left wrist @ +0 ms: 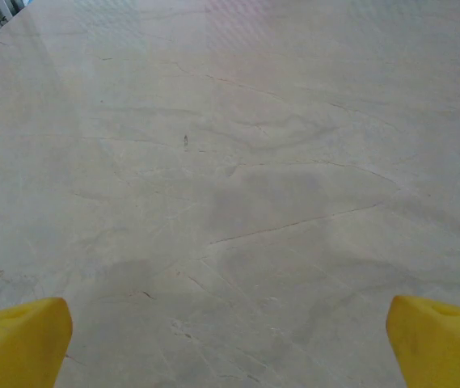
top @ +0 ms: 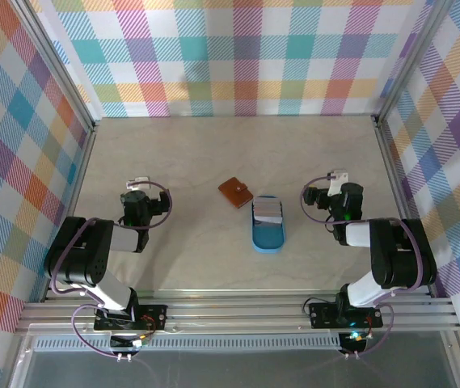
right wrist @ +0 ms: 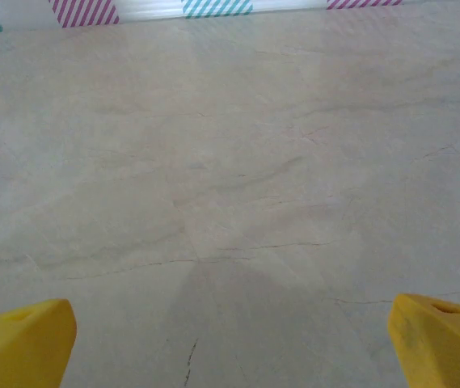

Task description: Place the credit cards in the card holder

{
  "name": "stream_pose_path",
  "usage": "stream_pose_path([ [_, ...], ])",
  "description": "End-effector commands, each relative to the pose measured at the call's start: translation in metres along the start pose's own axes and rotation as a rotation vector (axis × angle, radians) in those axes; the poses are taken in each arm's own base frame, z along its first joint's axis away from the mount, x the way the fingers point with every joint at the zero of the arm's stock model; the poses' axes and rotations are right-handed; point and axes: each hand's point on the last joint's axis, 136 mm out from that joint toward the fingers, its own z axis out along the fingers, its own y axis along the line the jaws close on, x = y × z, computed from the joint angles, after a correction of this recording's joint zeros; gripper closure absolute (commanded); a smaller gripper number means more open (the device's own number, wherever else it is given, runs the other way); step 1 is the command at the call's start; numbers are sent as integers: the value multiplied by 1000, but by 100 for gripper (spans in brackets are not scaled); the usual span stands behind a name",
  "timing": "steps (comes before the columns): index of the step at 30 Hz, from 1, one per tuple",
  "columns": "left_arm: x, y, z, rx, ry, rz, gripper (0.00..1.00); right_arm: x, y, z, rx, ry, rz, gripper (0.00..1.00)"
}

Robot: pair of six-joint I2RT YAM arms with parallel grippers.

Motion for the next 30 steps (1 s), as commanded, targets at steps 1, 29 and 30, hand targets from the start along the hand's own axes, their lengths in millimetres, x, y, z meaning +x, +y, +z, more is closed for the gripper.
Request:
stream_pose_path([
  [1, -13, -1, 2, 8, -41, -7, 0, -6, -1, 0, 0, -28, 0, 1],
  [29, -13, 0, 2, 12, -36, -12, 0, -7, 0, 0, -2, -28, 0, 1],
  [30, -13, 1, 3, 12, -34, -16, 0, -7, -1, 0, -1, -29, 0, 1],
])
